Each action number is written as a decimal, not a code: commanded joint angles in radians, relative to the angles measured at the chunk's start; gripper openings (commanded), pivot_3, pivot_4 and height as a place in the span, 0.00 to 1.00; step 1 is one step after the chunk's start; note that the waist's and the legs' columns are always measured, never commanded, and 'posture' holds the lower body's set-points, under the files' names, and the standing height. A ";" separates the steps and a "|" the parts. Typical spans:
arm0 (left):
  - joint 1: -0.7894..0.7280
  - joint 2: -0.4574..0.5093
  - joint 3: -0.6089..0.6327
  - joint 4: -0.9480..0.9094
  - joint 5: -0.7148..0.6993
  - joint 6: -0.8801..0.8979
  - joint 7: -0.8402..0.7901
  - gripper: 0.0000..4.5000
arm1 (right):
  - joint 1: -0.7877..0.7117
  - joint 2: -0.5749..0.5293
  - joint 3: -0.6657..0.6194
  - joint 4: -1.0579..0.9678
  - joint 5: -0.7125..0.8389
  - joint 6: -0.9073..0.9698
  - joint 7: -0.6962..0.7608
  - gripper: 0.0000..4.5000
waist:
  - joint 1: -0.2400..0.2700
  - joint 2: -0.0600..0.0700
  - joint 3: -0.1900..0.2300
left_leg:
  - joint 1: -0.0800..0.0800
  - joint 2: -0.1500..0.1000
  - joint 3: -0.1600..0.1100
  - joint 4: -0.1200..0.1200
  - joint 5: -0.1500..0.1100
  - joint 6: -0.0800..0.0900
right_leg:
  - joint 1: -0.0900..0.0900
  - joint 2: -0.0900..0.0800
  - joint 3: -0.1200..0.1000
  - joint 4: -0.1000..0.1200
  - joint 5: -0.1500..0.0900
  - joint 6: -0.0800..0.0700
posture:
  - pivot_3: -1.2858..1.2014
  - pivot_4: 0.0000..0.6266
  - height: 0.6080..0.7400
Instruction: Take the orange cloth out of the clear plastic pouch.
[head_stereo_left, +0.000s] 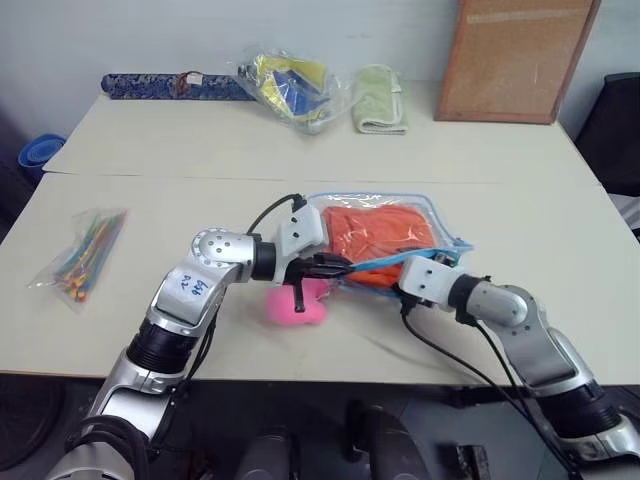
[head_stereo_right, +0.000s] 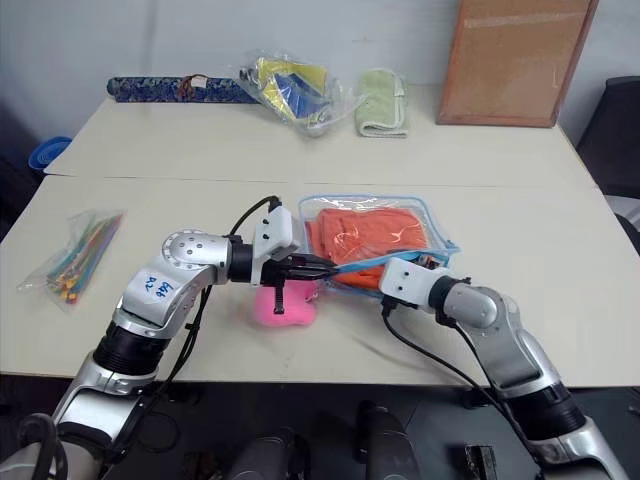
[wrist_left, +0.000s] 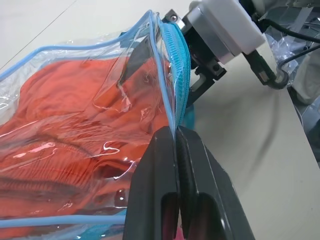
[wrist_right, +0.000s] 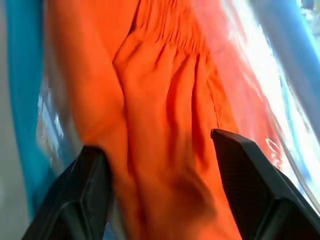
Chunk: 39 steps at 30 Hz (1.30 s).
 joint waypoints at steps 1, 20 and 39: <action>-0.011 0.007 0.010 -0.016 -0.007 -0.024 -0.005 0.00 | -0.031 -0.024 0.027 0.060 -0.053 -0.032 0.014 0.68 | 0.000 0.000 0.000 | 0.000 0.000 0.000 0.000 0.000 0.000 | 0.000 0.000 0.000 0.000 0.000 0.000 | 0.52 0.24 1.00; -0.044 -0.013 0.005 0.094 0.057 -0.041 0.078 0.00 | 0.055 -0.081 0.049 -0.062 -0.159 -0.140 0.035 0.00 | 0.004 0.000 0.000 | 0.001 0.000 -0.001 0.000 0.000 0.000 | 0.002 -0.001 0.000 0.000 0.000 0.000 | 0.52 0.24 1.00; -0.268 -0.003 0.043 0.635 0.260 -0.347 0.243 0.00 | 0.499 -0.357 -0.241 -0.228 -0.027 -0.498 0.117 0.00 | 0.003 -0.001 0.000 | 0.002 -0.001 0.001 -0.002 0.000 0.000 | 0.002 0.000 -0.001 -0.001 0.000 0.001 | 0.52 0.24 1.00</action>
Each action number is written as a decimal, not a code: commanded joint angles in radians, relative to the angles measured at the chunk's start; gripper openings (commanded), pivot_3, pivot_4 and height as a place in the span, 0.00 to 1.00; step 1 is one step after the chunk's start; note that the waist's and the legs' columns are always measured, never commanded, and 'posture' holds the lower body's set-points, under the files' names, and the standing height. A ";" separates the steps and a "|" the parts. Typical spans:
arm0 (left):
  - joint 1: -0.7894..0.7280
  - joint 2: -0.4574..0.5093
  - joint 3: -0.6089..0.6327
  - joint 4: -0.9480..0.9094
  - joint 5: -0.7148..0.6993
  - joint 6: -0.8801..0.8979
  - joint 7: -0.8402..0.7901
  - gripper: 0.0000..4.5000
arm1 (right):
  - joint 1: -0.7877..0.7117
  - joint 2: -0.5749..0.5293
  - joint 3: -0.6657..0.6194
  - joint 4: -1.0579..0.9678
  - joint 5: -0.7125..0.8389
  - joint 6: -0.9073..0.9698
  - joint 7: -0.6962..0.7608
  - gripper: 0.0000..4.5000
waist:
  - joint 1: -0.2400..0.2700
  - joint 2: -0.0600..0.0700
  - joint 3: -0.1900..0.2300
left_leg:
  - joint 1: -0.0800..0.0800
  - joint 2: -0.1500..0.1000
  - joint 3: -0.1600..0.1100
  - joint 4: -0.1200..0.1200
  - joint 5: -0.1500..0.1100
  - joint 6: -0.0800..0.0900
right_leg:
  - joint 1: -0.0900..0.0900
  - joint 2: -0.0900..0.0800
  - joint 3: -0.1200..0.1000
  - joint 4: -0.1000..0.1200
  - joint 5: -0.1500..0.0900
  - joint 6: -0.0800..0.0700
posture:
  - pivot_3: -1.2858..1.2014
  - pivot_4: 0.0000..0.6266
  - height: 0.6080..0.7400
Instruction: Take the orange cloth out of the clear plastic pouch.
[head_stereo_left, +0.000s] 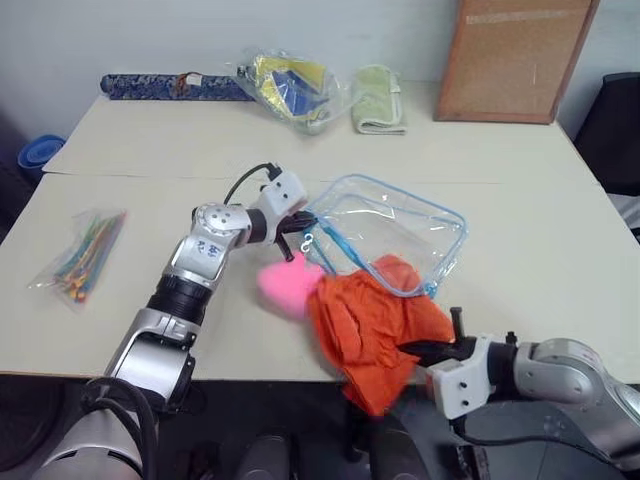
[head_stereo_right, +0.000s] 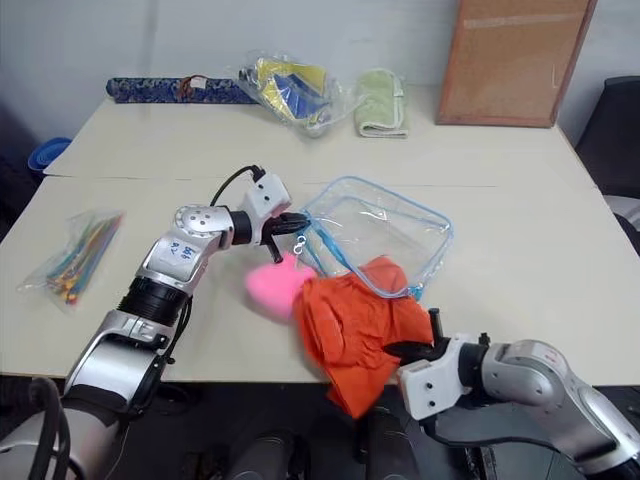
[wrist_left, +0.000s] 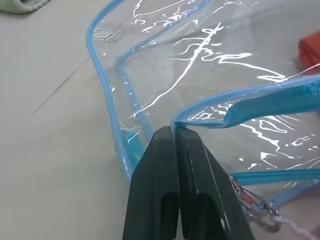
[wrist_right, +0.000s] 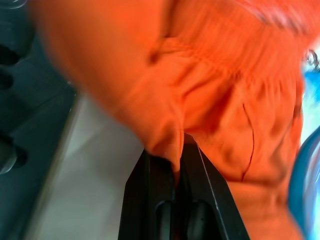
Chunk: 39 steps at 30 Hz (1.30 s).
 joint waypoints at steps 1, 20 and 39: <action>-0.021 0.071 0.029 0.004 0.042 -0.065 -0.008 0.00 | 0.036 -0.021 -0.148 0.095 -0.004 0.005 -0.054 0.00 | -0.001 0.000 0.000 | 0.000 0.000 0.000 0.000 0.000 0.000 | 0.000 0.000 0.000 0.000 0.000 0.000 | 0.52 0.24 1.00; 0.200 0.159 -0.033 -0.498 -0.001 -0.001 -0.250 0.00 | -0.147 0.060 -0.421 0.627 0.120 0.426 -0.258 0.00 | -0.002 0.001 0.000 | 0.000 0.002 0.000 -0.001 0.001 -0.002 | 0.000 -0.001 0.002 0.001 -0.001 -0.001 | 0.52 0.24 1.00; 0.268 0.218 0.187 -0.546 -0.241 0.061 -0.333 0.72 | 0.092 0.100 -0.738 0.129 0.472 0.913 -0.054 0.94 | 0.002 0.003 0.000 | 0.000 0.001 -0.001 0.000 0.001 -0.001 | 0.000 -0.001 0.001 0.001 -0.001 -0.001 | 0.52 0.24 1.00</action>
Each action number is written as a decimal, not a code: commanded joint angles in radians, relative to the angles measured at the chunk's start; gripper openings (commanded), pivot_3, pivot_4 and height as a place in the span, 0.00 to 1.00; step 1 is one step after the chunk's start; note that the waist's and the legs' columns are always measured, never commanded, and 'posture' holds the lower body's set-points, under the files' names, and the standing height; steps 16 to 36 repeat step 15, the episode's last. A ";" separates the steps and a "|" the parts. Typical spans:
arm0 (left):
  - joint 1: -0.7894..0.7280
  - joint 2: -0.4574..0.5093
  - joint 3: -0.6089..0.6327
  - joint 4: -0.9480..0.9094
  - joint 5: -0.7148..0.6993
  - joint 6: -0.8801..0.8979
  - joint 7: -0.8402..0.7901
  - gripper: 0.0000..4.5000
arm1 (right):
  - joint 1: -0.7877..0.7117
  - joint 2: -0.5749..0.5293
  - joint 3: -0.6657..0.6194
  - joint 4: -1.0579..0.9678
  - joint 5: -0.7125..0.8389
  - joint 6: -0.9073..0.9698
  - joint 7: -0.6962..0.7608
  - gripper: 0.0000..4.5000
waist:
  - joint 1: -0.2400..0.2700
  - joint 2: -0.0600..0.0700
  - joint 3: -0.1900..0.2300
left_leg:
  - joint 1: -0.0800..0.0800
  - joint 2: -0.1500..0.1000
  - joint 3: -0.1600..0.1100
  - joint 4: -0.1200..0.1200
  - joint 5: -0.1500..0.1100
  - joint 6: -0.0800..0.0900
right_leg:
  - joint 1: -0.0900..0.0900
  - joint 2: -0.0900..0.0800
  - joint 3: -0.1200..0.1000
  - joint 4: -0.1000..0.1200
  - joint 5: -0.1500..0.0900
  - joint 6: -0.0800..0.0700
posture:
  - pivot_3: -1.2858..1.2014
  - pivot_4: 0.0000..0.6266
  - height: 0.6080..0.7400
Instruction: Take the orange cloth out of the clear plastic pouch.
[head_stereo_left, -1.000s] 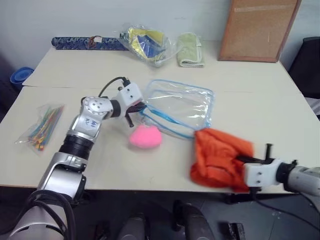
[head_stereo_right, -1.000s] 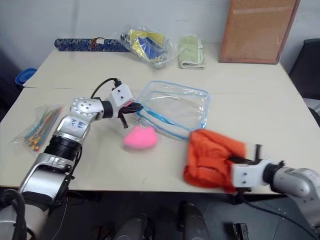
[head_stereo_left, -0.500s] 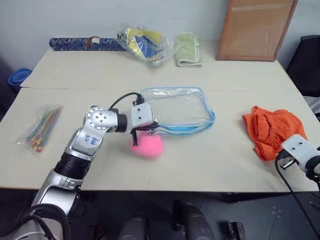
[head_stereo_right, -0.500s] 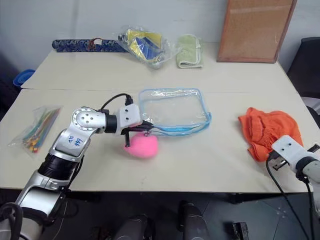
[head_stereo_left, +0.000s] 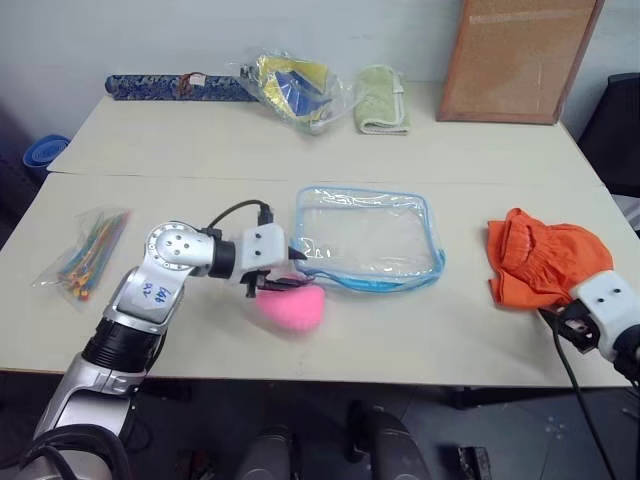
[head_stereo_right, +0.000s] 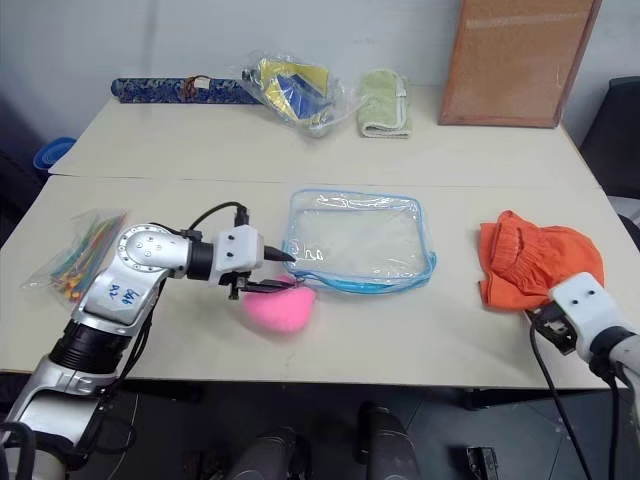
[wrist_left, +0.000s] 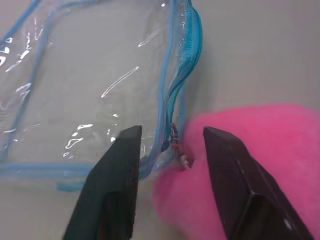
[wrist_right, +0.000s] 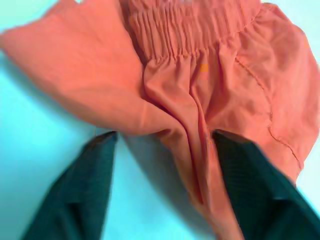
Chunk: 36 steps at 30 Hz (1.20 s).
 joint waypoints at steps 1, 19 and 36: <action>-0.013 0.007 0.133 -0.042 -0.147 0.127 0.013 0.78 | 0.030 -0.028 -0.176 -0.086 0.125 0.142 0.072 1.00 | 0.000 0.000 0.000 | 0.000 0.000 0.000 0.000 0.000 0.000 | 0.000 0.000 0.000 0.000 0.000 0.000 | 0.52 0.24 1.00; 0.121 0.377 0.382 0.191 -0.363 0.274 -0.299 0.78 | 0.228 -0.053 -0.527 -0.019 0.339 0.295 0.309 1.00 | -0.002 0.000 0.000 | 0.003 0.000 0.000 -0.002 -0.002 0.001 | 0.005 0.000 0.001 -0.004 -0.001 -0.001 | 0.52 0.24 1.00; 0.121 0.377 0.382 0.191 -0.363 0.274 -0.299 0.78 | 0.228 -0.053 -0.527 -0.019 0.339 0.295 0.309 1.00 | -0.002 0.000 0.000 | 0.003 0.000 0.000 -0.002 -0.002 0.001 | 0.005 0.000 0.001 -0.004 -0.001 -0.001 | 0.52 0.24 1.00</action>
